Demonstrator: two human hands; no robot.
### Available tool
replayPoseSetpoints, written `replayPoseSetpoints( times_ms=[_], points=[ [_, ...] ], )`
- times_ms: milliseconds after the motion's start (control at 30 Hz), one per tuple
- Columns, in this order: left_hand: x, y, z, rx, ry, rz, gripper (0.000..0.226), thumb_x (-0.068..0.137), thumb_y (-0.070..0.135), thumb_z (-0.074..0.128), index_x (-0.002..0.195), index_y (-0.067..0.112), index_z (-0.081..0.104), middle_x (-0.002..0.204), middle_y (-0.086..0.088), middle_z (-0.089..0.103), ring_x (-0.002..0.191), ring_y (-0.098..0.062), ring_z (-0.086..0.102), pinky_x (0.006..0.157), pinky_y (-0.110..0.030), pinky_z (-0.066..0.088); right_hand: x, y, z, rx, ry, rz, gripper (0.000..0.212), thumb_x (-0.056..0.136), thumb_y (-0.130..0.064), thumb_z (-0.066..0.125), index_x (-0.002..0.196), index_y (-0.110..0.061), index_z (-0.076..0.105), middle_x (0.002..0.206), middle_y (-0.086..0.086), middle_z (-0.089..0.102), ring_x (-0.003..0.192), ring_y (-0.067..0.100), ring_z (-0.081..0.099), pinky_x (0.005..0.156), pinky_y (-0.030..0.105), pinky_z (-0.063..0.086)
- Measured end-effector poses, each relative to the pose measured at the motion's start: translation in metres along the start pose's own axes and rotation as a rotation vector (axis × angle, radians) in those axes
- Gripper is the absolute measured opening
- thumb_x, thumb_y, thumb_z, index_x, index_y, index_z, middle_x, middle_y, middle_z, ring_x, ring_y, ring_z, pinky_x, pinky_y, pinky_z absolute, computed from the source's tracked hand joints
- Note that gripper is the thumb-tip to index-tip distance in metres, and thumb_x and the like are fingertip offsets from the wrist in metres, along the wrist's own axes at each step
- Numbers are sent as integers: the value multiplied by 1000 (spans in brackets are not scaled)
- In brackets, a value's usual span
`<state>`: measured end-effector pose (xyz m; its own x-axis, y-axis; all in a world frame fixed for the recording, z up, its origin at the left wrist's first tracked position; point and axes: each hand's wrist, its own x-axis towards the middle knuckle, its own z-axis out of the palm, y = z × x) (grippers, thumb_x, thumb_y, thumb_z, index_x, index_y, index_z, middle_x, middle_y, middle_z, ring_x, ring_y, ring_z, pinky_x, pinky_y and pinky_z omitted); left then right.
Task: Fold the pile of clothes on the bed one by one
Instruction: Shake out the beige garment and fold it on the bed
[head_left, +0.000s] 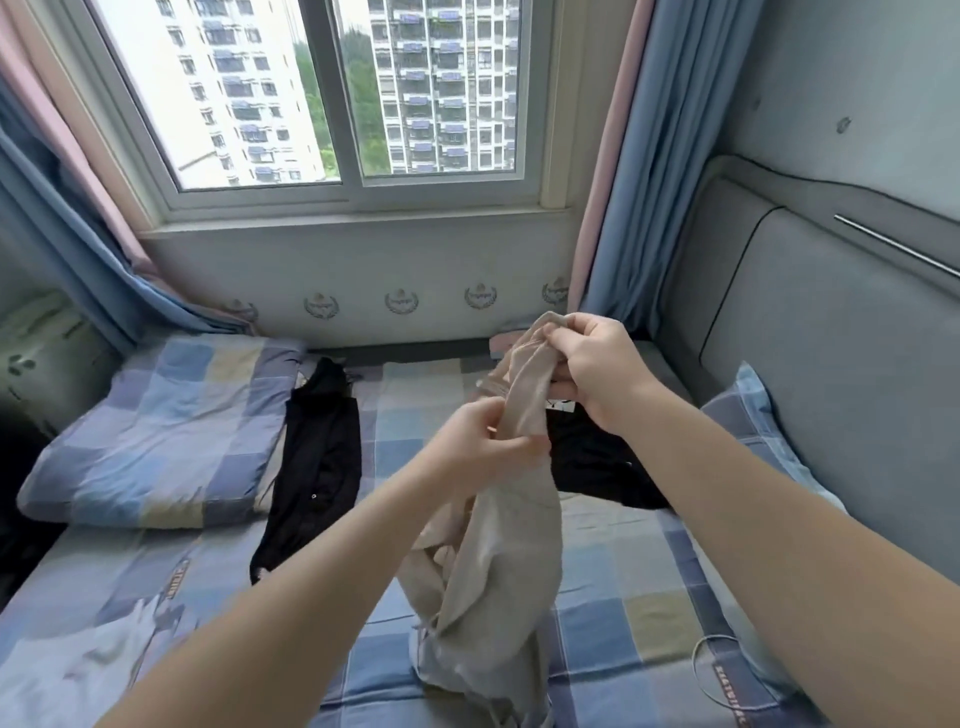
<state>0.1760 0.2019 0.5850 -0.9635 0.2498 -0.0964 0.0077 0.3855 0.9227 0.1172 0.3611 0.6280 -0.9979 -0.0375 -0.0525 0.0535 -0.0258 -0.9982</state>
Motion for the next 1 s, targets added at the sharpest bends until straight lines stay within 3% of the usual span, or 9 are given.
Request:
replayPoseSetpoints(
  times_ms=[100, 167, 267, 400, 600, 700, 867, 933, 1000],
  points=[
    [7, -13, 0, 75, 152, -5, 28, 87, 37, 73, 90, 10, 67, 102, -11, 67, 88, -28, 67, 77, -44, 57, 3, 8, -8, 54, 103, 20, 17, 103, -14, 52, 94, -9, 66, 91, 16, 73, 79, 31, 74, 63, 43, 61],
    [9, -21, -7, 74, 229, 8, 30, 92, 31, 71, 78, 11, 55, 90, -7, 59, 74, -25, 57, 64, -35, 46, 7, 14, -19, 132, 189, 57, 16, 104, -13, 51, 96, -8, 65, 90, 17, 74, 75, 31, 76, 61, 42, 61],
    [8, -31, -21, 152, 201, -29, 29, 93, 31, 69, 77, 18, 49, 66, 3, 50, 56, -14, 44, 54, -29, 35, 13, 24, -33, 281, 254, 148, 15, 105, -13, 50, 96, -8, 61, 99, 22, 73, 76, 32, 75, 58, 39, 60],
    [4, -35, -32, 265, 124, -62, 24, 95, 31, 68, 79, 15, 60, 62, 6, 50, 53, -10, 43, 51, -24, 33, 16, 38, -36, 388, 299, 172, 13, 105, -11, 48, 106, -8, 61, 109, 17, 66, 89, 29, 71, 61, 37, 60],
    [2, -2, -39, -97, 263, 75, 20, 97, 18, 65, 97, 0, 73, 78, -10, 52, 71, -22, 41, 66, -36, 33, -27, 68, -8, -119, 40, -163, 59, 89, -35, 69, 141, -34, 41, 140, -11, 48, 122, 2, 50, 93, 19, 44],
    [3, 14, -35, -125, 184, 124, 23, 98, 22, 65, 100, -1, 70, 84, -9, 52, 78, -21, 43, 72, -36, 36, -50, 90, 21, -248, -246, -91, 69, 71, -51, 81, 130, -38, 49, 125, -11, 64, 119, 9, 60, 97, 29, 50],
    [8, 15, -57, 61, 165, 163, 19, 95, 23, 70, 77, 21, 74, 72, -6, 53, 71, -17, 37, 66, -30, 33, -56, 133, 12, -651, -154, 33, 8, 84, -21, 58, 88, -21, 65, 79, 0, 69, 87, 31, 63, 72, 39, 51],
    [9, 5, -74, 153, 171, 168, 18, 94, 24, 70, 81, 34, 78, 84, -16, 71, 75, -16, 44, 72, -33, 36, -55, 144, -10, -827, -134, 98, 10, 89, -20, 56, 81, -23, 61, 72, -6, 67, 79, 23, 61, 69, 38, 48],
    [10, -5, -89, 248, 186, 183, 21, 93, 26, 69, 82, 42, 77, 83, -6, 74, 73, -14, 49, 71, -32, 39, -53, 149, -28, -793, -153, 133, 17, 94, -18, 56, 78, -21, 58, 68, -9, 65, 69, 17, 56, 67, 37, 44]
  ],
)
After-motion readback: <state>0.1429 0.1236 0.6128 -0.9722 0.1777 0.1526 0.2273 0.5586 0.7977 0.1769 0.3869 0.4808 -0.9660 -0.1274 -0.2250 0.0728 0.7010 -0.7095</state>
